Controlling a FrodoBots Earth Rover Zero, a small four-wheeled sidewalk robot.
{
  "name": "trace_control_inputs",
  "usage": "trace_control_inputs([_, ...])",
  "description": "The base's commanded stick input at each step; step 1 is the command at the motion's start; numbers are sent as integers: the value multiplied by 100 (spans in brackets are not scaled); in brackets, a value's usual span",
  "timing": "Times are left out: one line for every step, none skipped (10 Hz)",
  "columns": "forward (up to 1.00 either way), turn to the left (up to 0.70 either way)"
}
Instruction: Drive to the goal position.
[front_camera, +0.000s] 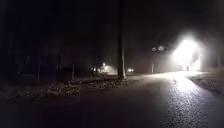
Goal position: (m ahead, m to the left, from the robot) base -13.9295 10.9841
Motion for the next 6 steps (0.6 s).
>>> trace_control_inputs([5,40])
trace_control_inputs([5,22])
trace_control_inputs([5,42])
trace_control_inputs([5,58])
trace_control_inputs([5,10])
trace_control_inputs([5,10])
